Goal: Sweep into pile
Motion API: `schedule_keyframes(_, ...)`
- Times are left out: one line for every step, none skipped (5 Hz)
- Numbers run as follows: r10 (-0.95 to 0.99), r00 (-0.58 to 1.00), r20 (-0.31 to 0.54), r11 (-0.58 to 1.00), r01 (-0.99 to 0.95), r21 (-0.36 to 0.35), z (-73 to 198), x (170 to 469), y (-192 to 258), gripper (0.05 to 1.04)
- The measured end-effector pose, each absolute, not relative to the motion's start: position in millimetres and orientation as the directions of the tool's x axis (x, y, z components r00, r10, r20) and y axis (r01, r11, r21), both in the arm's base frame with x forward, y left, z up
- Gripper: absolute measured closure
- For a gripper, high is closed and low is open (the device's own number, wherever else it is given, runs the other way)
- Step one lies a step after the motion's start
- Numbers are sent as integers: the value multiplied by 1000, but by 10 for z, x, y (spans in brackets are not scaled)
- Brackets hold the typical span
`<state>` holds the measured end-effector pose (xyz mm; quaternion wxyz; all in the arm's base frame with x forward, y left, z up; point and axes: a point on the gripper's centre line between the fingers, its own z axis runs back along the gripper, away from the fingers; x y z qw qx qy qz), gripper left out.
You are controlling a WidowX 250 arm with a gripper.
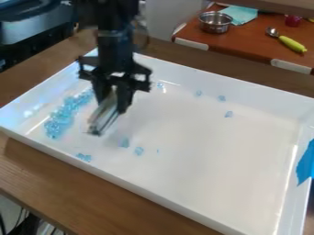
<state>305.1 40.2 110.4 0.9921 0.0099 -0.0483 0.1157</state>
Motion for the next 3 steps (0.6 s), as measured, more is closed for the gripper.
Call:
schedule_keyframes(159,985,63,987,-159,-13,1162,3028,44,707)
schedule_keyframes(109,986,129,994,-111,4,1150,3109,-239,707)
schedule_keyframes(83,988,129,996,-87,23,1015,3042,-314,707)
